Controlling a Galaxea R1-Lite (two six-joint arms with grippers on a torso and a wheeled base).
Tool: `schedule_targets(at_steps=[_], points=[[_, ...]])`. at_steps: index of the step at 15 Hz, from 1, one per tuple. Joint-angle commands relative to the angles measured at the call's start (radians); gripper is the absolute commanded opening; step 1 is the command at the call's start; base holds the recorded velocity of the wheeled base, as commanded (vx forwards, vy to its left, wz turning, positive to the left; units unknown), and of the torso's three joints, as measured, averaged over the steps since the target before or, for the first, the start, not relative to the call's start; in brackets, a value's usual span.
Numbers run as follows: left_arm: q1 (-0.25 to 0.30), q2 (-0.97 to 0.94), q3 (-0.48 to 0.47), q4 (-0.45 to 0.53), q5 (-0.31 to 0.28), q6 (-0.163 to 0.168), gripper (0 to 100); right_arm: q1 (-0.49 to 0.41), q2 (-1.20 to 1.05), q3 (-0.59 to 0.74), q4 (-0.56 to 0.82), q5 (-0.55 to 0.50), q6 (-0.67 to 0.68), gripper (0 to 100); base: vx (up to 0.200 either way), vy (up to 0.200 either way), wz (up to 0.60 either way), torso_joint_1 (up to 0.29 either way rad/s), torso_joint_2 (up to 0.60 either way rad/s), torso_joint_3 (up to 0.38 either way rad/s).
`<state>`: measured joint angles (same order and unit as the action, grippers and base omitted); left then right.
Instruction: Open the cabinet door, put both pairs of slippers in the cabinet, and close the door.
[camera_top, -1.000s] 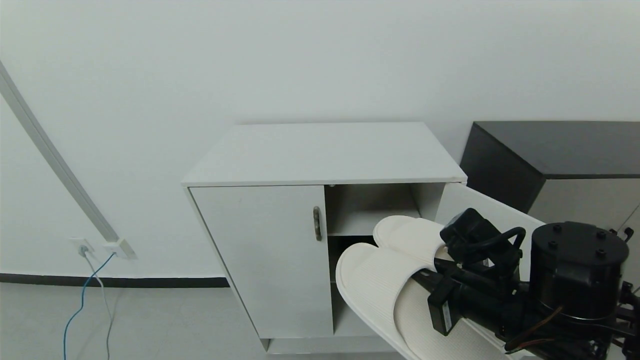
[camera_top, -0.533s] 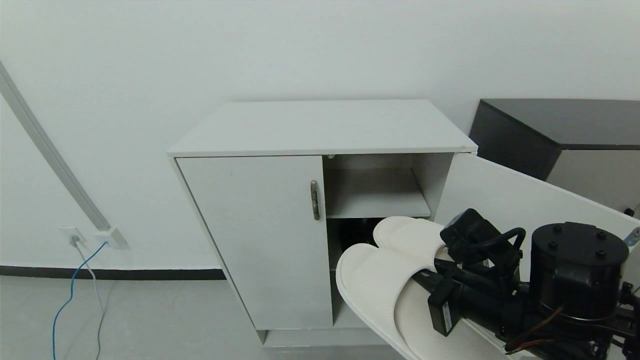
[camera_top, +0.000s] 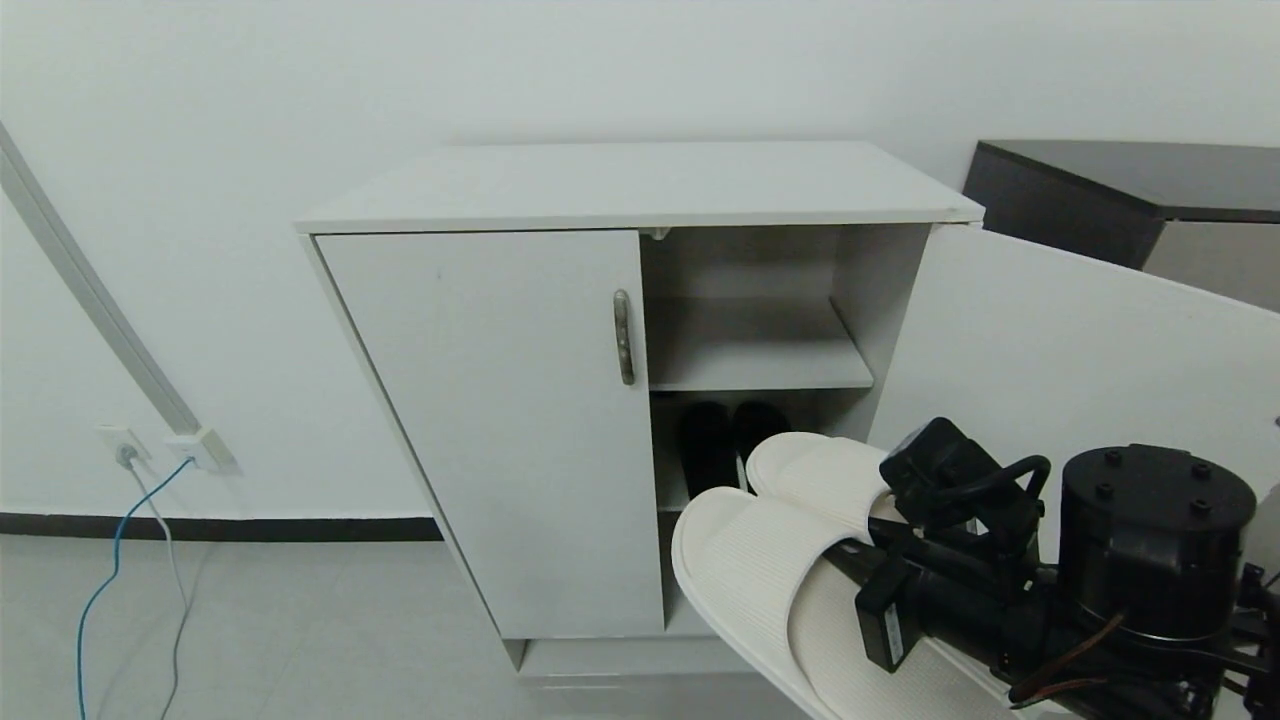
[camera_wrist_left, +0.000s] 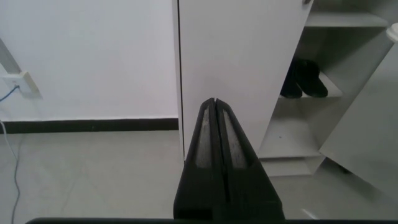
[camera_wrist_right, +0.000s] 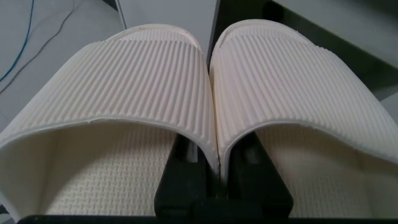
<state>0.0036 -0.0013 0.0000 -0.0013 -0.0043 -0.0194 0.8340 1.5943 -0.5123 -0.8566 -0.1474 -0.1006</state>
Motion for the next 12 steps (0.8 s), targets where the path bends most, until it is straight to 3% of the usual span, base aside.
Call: schedule_targets(at_steps=[1,7,12], points=[[-0.001,0.001,0.000,0.000,0.000,-0.001,0,0.000,0.003,0.000,-0.001,0.000,-0.001,0,0.000,0.000,0.00,-0.095,0.44,0.354],[-0.001,0.001,0.000,0.000,0.000,-0.001,0,0.000,0.015,0.000,-0.001,0.000,-0.001,0,0.000,0.000,0.00,-0.035,0.44,0.395],[-0.001,0.001,0.000,0.000,0.000,-0.001,0,0.000,0.092,-0.028,-0.032,-0.032,0.006,0,0.000,0.000,0.00,0.005,0.10,0.101]])
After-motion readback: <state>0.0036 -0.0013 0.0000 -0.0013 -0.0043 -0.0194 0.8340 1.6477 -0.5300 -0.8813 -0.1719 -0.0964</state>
